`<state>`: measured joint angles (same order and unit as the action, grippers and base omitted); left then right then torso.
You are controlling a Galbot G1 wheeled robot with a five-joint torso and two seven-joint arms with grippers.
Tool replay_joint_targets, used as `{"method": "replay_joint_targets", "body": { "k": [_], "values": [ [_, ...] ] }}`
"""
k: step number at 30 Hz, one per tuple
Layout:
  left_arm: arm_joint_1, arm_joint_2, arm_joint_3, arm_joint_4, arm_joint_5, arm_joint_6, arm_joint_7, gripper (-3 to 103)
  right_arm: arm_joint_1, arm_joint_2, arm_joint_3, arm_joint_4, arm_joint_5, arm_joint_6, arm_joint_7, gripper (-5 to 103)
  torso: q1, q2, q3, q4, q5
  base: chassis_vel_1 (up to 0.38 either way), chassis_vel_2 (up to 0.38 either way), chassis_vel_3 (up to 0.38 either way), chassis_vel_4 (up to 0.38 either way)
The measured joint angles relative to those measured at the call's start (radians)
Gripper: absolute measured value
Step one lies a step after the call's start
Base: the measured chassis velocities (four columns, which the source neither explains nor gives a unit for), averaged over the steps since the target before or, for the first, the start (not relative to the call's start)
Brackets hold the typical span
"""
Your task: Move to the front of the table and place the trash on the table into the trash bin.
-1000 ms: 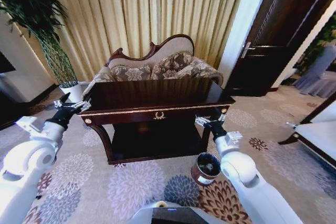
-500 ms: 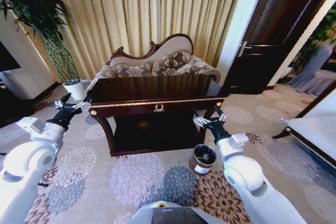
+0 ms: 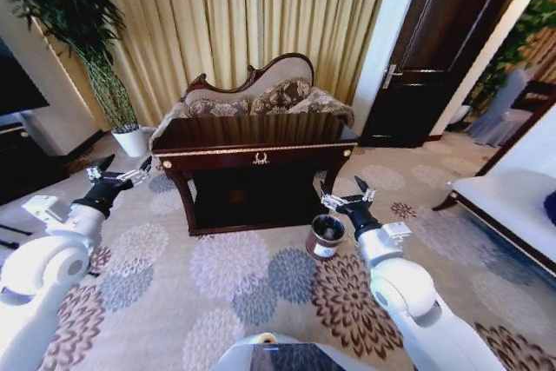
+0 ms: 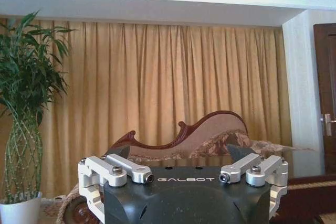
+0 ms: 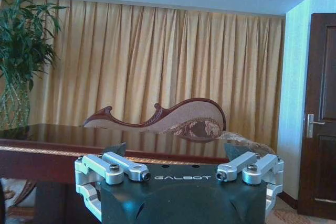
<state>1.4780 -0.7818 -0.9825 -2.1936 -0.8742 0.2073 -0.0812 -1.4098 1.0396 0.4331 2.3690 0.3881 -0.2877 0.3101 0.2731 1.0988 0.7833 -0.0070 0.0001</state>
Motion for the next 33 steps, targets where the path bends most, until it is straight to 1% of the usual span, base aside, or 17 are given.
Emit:
{"method": "replay_joint_targets", "body": {
  "k": [2,6,8,9,11,12,13,16,21,23,25,27,28,30,31,32,33],
  "values": [
    [0.002,-0.001,-0.002,-0.005,0.000,0.000,0.000,100,-0.002,0.000,0.001,0.002,0.000,0.001,0.001,100,0.000,0.000,0.000,0.0000,0.0005,0.385,-0.337,-0.363,0.370],
    [0.006,-0.003,-0.004,-0.008,0.000,-0.001,0.000,100,-0.003,0.000,0.001,0.003,0.000,0.001,0.001,100,0.000,0.000,0.000,0.0005,-0.0014,0.361,-0.372,-0.353,0.379],
    [0.015,-0.008,-0.010,-0.019,0.001,-0.001,0.001,100,-0.005,0.001,0.002,0.002,-0.001,0.008,0.001,100,0.000,0.000,0.000,-0.0004,0.0016,0.372,-0.374,-0.352,0.350],
    [0.015,-0.008,-0.010,-0.019,0.001,-0.001,0.001,100,-0.005,0.001,0.002,0.002,-0.001,0.008,0.001,100,0.000,0.000,0.000,-0.0004,0.0016,0.372,-0.365,-0.321,0.341],
    [0.020,-0.012,-0.012,-0.022,0.003,-0.002,0.001,100,-0.005,0.001,0.002,-0.004,-0.002,0.021,0.001,100,0.000,0.000,0.000,-0.0001,0.0006,0.302,-0.365,-0.280,0.356],
    [0.028,-0.017,-0.014,-0.027,0.004,-0.002,0.000,100,-0.005,0.001,0.002,-0.010,-0.007,0.032,0.001,100,0.000,0.000,0.000,0.0002,-0.0024,0.280,-0.389,-0.299,0.332],
    [0.035,-0.021,-0.018,-0.033,0.006,-0.002,-0.001,100,-0.005,0.000,0.002,-0.014,-0.008,0.033,0.002,100,0.000,0.000,0.000,0.0001,-0.0003,0.286,-0.306,-0.299,0.236],
    [0.049,-0.030,-0.025,-0.050,0.007,-0.002,0.000,100,-0.006,-0.005,0.003,-0.021,0.000,0.033,0.011,100,-0.001,0.001,0.000,0.0000,0.0012,0.263,-0.192,-0.229,0.218],
    [0.073,-0.038,-0.032,-0.070,0.007,0.002,0.000,100,-0.010,-0.022,0.009,-0.032,0.027,0.031,0.017,100,-0.001,0.001,0.000,0.0003,-0.0003,0.079,-0.062,-0.073,0.067],
    [0.092,-0.040,-0.040,-0.084,0.004,0.005,0.000,100,-0.017,-0.041,0.010,-0.028,0.057,0.019,0.030,100,0.000,0.000,0.000,0.0002,-0.0004,0.000,0.000,0.000,0.000],
    [0.115,-0.040,-0.052,-0.103,-0.007,0.012,-0.002,100,-0.027,-0.075,0.013,-0.003,0.119,-0.013,0.063,100,0.001,-0.001,0.001,-0.0001,0.0000,-0.015,0.050,0.015,-0.060],
    [0.148,-0.036,-0.077,-0.138,-0.036,0.028,-0.005,100,-0.041,-0.163,0.018,0.052,0.253,-0.075,0.142,100,0.001,-0.001,0.001,-0.0003,0.0002,-0.051,0.045,0.063,-0.054],
    [0.148,-0.036,-0.077,-0.138,-0.036,0.028,-0.005,100,-0.041,-0.163,0.018,0.052,0.253,-0.075,0.142,100,0.001,-0.001,0.001,-0.0003,0.0002,-0.050,0.033,0.063,-0.041],
    [0.177,-0.031,-0.103,-0.163,-0.065,0.047,-0.006,100,-0.043,-0.256,0.035,0.084,0.361,-0.095,0.215,100,0.001,-0.001,0.000,0.0000,-0.0001,0.000,0.000,0.000,0.000],
    [0.177,-0.031,-0.103,-0.163,-0.065,0.047,-0.006,100,-0.043,-0.256,0.035,0.084,0.361,-0.095,0.215,100,0.001,-0.001,0.000,0.0000,-0.0001,0.000,0.000,0.000,0.000],
    [0.192,-0.027,-0.118,-0.173,-0.085,0.058,-0.008,100,-0.041,-0.304,0.057,0.092,0.410,-0.092,0.245,100,0.000,0.000,0.000,0.0002,0.0003,0.000,0.000,0.000,0.000],
    [0.192,-0.027,-0.118,-0.173,-0.085,0.058,-0.008,100,-0.041,-0.304,0.057,0.092,0.410,-0.092,0.245,100,0.000,0.000,0.000,0.0002,0.0003,0.000,0.000,0.000,0.000]
  ]
}}
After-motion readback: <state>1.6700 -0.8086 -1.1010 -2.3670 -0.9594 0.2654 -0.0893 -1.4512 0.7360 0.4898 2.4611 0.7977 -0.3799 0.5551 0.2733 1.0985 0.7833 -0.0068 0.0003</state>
